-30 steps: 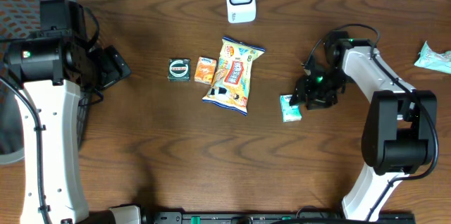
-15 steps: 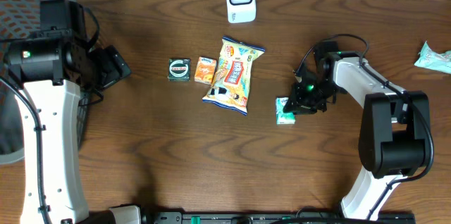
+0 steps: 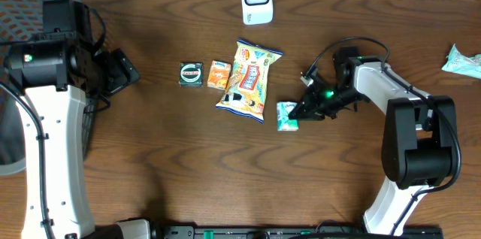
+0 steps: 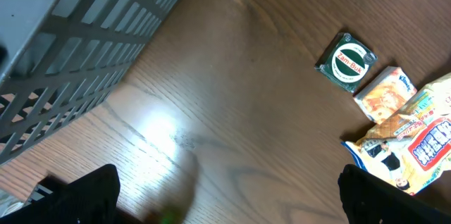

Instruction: Scan the item barcode

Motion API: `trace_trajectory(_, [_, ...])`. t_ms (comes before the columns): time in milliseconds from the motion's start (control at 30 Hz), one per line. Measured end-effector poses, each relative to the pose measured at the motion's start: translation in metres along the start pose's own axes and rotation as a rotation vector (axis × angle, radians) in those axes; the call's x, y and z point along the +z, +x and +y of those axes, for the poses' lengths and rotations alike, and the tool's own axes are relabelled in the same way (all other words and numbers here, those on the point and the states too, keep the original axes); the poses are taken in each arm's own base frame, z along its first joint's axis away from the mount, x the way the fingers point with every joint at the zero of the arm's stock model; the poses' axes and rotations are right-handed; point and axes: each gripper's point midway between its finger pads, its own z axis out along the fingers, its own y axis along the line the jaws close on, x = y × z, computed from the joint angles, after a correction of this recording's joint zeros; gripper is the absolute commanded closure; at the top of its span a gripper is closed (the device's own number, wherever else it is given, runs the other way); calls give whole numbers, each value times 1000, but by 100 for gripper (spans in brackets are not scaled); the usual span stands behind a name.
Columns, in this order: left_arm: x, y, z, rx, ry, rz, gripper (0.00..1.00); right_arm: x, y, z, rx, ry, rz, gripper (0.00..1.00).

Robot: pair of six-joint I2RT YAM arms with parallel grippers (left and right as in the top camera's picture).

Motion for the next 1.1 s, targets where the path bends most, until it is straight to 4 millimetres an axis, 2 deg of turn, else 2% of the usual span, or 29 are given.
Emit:
trace_trajectory(133, [0, 0, 0, 0, 0, 0, 2, -5, -4, 34, -87, -177, -22, 99])
trace_trajectory(267, [0, 0, 0, 0, 0, 1, 2, -25, -24, 77, -210, -367, -98, 99])
trace_trajectory(367, [0, 0, 0, 0, 0, 0, 2, -38, -36, 95, -264, -410, -133, 99])
trace_trajectory(467, [0, 0, 0, 0, 0, 0, 2, -58, -52, 122, -350, -454, -179, 99])
trace_trajectory(700, [0, 0, 0, 0, 0, 0, 2, -86, -75, 173, -510, -498, -241, 99])
trace_trajectory(867, [0, 0, 0, 0, 0, 0, 2, -91, -78, 194, -547, -531, -244, 99])
trace_trajectory(1100, [0, 0, 0, 0, 0, 0, 2, -83, -75, 202, -541, -539, -218, 99])
